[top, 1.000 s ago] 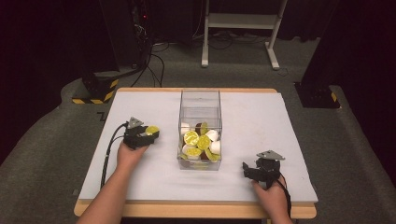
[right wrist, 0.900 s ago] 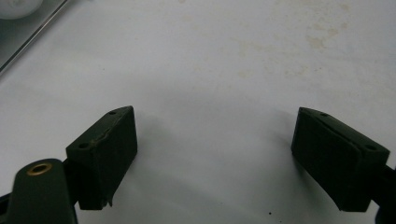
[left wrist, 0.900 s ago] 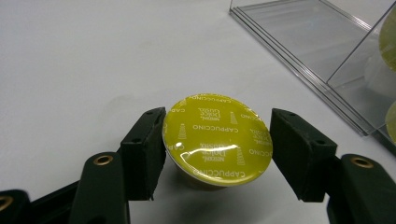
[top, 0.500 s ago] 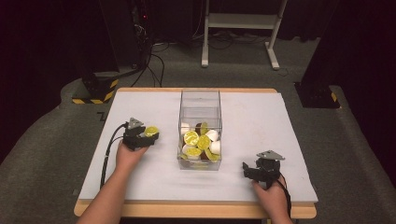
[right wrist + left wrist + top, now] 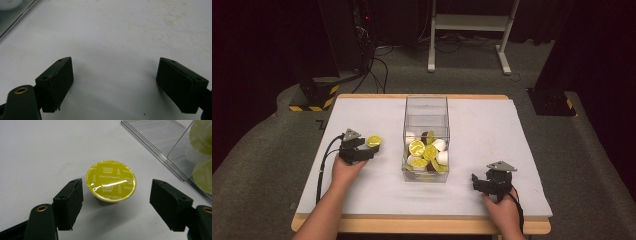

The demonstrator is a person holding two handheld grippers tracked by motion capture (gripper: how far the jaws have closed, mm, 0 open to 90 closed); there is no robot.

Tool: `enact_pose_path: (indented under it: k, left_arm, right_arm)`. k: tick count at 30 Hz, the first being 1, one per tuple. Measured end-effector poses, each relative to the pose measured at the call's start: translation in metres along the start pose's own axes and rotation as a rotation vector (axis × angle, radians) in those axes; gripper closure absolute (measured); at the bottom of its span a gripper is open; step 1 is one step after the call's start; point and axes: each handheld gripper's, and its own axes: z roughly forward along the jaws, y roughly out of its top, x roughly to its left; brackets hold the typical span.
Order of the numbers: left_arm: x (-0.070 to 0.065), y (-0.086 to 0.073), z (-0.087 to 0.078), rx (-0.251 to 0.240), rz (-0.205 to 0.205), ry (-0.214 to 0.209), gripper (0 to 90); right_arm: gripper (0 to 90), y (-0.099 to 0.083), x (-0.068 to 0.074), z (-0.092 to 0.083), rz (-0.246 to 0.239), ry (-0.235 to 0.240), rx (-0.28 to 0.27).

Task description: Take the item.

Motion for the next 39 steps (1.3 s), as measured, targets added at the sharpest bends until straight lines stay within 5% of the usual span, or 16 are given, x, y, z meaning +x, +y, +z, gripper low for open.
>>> enact_pose_path:
  k: [23,26,27,28,39]
  left_arm:
    - [-0.002,-0.017,-0.033,0.015,-0.022,-0.046,27.9]
    - [-0.002,-0.022,-0.039,0.048,0.010,-0.040,27.5]
    - [-0.010,-0.025,-0.036,-0.027,-0.088,-0.044,27.4]
    - [-0.002,-0.026,-0.043,0.054,0.021,-0.042,27.1]
    - [0.000,-0.047,-0.077,0.093,0.068,-0.035,26.8]
  right_arm:
    - [14.4,0.000,0.000,0.000,0.001,0.000,0.000]
    - [14.4,0.000,0.000,0.000,0.001,-0.001,-0.001]
    - [14.4,0.000,0.000,0.000,0.001,-0.001,-0.001]
    - [14.4,0.000,0.000,0.000,0.001,-0.001,-0.001]
    - [14.4,0.000,0.000,0.000,0.001,-0.002,-0.001]
